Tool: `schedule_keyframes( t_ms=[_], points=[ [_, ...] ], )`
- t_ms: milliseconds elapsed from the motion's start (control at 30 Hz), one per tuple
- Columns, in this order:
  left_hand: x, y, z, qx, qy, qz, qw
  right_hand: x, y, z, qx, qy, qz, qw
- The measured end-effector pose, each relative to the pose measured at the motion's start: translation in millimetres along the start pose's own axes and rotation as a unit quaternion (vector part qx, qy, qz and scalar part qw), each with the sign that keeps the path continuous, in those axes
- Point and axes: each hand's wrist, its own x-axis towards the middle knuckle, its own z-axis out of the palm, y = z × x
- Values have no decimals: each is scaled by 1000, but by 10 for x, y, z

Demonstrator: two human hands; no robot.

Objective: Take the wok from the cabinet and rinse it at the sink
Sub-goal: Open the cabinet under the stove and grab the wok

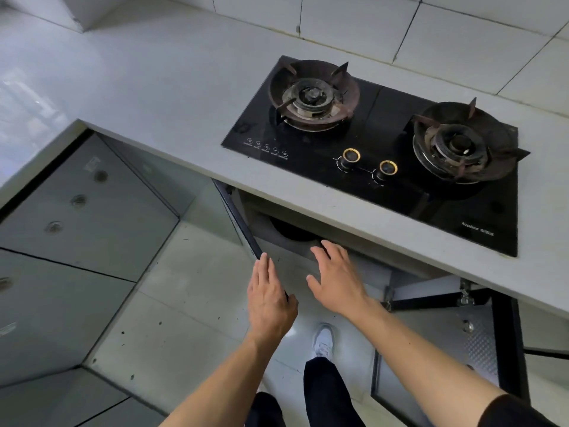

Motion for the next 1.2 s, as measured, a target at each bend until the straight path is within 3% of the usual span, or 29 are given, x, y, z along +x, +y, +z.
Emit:
schedule_keyframes(
  t_ms=[300,467,733,1200],
  points=[
    [-224,-698,-344,140,-53,78,986,-168,-512,219,41,-28,28,998],
    [-284,-1204,-588,174,-46,108,978,-144,-764,312,41,-48,7,998],
    [-306,-1656,-841,167,-19,110,980,-58,-958,370,-13,-53,-21,998],
    [-190,-2023,-1229,229,-35,56,971,100,-1423,422,-16,-58,-48,997]
  ],
)
